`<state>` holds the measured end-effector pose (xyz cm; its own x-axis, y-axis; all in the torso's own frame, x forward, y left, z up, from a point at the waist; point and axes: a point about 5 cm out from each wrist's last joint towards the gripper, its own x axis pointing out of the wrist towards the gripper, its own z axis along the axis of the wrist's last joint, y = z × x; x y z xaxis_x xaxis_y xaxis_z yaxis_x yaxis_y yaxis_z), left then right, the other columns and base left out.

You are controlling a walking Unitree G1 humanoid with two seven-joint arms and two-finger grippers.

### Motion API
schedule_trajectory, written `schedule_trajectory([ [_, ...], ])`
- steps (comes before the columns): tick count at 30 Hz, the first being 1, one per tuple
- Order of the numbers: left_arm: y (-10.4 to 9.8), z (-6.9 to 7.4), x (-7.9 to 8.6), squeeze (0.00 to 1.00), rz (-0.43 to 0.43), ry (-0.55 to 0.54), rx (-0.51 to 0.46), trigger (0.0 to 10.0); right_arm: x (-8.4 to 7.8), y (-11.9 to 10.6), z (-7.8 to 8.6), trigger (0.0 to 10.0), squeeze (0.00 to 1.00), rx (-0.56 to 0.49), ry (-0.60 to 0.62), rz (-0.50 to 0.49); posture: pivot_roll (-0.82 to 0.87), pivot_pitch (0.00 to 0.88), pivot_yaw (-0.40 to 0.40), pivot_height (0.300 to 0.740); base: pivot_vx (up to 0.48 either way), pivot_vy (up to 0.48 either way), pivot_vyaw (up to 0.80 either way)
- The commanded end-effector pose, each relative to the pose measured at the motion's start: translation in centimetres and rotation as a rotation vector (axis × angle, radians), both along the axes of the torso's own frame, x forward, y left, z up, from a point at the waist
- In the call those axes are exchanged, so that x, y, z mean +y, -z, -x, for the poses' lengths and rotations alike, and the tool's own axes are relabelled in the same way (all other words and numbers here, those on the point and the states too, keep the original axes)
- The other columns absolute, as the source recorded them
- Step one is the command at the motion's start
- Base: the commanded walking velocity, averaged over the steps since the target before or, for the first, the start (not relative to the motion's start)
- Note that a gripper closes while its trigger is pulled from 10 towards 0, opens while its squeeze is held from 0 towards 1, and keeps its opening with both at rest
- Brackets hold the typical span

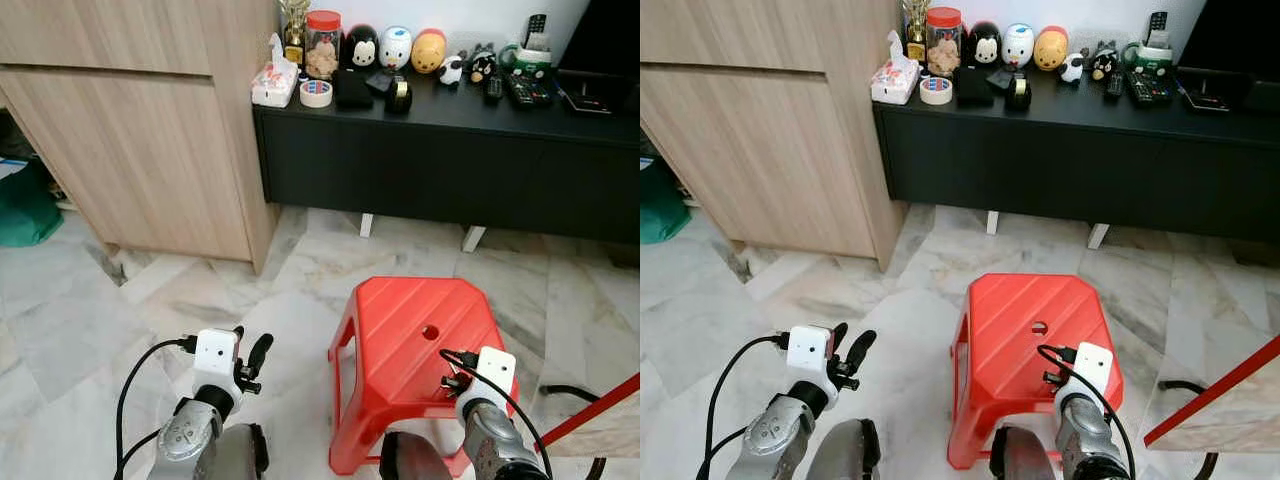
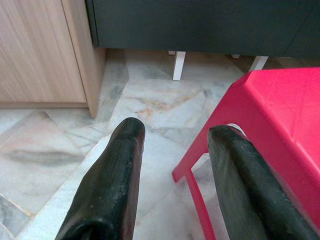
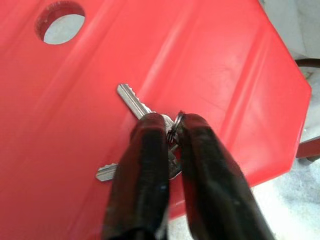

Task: Hang keys on a hook

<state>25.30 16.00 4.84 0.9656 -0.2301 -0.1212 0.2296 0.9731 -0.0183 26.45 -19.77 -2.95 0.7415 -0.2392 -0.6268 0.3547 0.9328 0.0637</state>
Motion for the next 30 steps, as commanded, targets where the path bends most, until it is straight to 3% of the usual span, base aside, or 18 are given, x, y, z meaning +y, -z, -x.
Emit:
schedule_trajectory([
  [1,0.1,0.2,0.0,0.00,-0.023,0.010,0.011,10.0,0.1,0.5,0.5,0.0,0.00,0.030,0.016,-0.025,0.03,0.104,-0.045,0.606,0.000,0.000,0.00],
  [10,0.1,-0.2,0.0,0.00,-0.027,0.009,0.012,10.0,0.3,0.1,0.0,0.0,0.00,0.009,0.008,-0.023,0.04,0.086,-0.046,0.606,0.000,0.000,0.00],
  [13,0.0,-0.5,0.1,0.00,-0.029,0.002,0.006,10.0,0.3,-1.3,-1.2,0.0,0.00,-0.106,-0.058,0.046,0.04,0.069,-0.046,0.606,0.000,0.000,0.00],
  [21,0.0,-1.5,0.1,0.00,-0.029,-0.006,0.000,10.0,1.0,-3.4,-2.3,0.0,0.00,-0.305,-0.131,0.016,0.02,0.022,-0.048,0.606,0.000,0.000,0.00],
  [22,0.0,-1.7,0.1,0.00,-0.029,-0.009,-0.002,10.0,1.1,-3.4,-2.1,3.8,0.00,-0.309,-0.147,0.012,0.02,0.010,-0.048,0.606,0.000,0.000,0.00],
  [23,0.0,-1.7,0.1,0.00,-0.029,-0.009,-0.002,10.0,1.1,-3.4,-2.0,3.8,0.00,-0.309,-0.152,0.014,0.02,0.010,-0.048,0.606,0.000,0.000,0.00],
  [24,0.0,-1.9,0.1,0.00,-0.029,-0.011,0.000,10.0,1.1,-3.4,-2.1,9.5,0.00,-0.306,-0.159,0.015,0.02,0.000,-0.049,0.606,0.000,0.000,0.00],
  [25,0.0,-2.0,0.1,0.00,-0.029,-0.013,-0.001,10.0,1.1,-3.2,-1.9,10.0,0.00,-0.293,-0.174,0.012,0.01,0.000,-0.048,0.606,0.000,0.000,0.00],
  [30,0.0,-2.4,0.4,0.00,-0.037,-0.025,-0.005,10.0,1.4,-1.4,-0.5,10.0,0.00,-0.157,-0.300,0.028,0.01,0.000,-0.053,0.606,0.000,0.000,0.00],
])
